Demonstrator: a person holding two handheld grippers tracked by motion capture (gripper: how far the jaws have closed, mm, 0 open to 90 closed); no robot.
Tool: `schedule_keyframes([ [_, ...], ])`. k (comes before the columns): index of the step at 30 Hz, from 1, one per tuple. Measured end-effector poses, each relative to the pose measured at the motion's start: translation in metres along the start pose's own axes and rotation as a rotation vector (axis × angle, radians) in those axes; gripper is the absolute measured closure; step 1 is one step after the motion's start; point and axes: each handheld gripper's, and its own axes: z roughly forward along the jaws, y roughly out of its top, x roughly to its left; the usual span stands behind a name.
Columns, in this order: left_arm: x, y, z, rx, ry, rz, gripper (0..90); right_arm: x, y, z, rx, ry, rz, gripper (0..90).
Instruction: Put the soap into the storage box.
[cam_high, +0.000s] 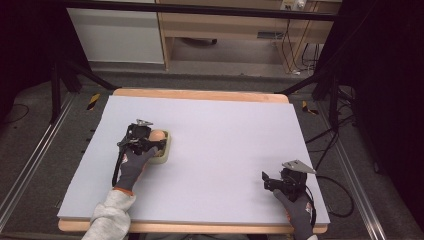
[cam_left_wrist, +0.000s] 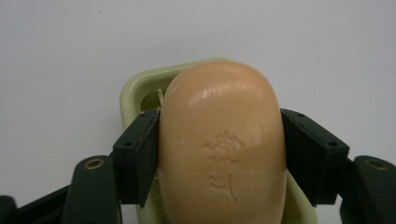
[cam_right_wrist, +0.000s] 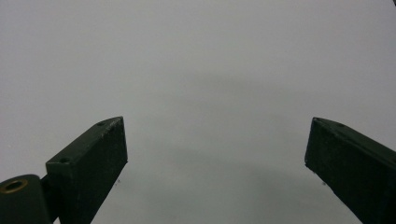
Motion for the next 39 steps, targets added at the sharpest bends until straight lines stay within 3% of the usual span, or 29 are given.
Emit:
schedule_keyframes([
  [5,0.0,0.0,-0.002,-0.009,0.001,-0.003,30.7,0.0,0.0,0.0,0.0,-0.002,-0.004,6.1],
  [19,0.0,0.002,-0.029,-0.089,-0.043,-0.01,28.1,-0.001,0.0,-0.001,-0.008,-0.009,0.004,6.0],
  [24,-0.002,-0.007,-0.037,-0.113,-0.06,0.024,27.0,-0.002,-0.001,-0.002,-0.013,-0.02,0.008,5.9],
  [30,-0.001,-0.022,-0.046,-0.13,-0.072,0.028,25.1,-0.003,-0.001,-0.002,-0.013,-0.03,0.015,5.8],
  [39,-0.001,-0.048,-0.058,-0.145,-0.09,0.071,24.7,-0.007,-0.003,-0.003,-0.008,-0.04,0.019,5.8],
])
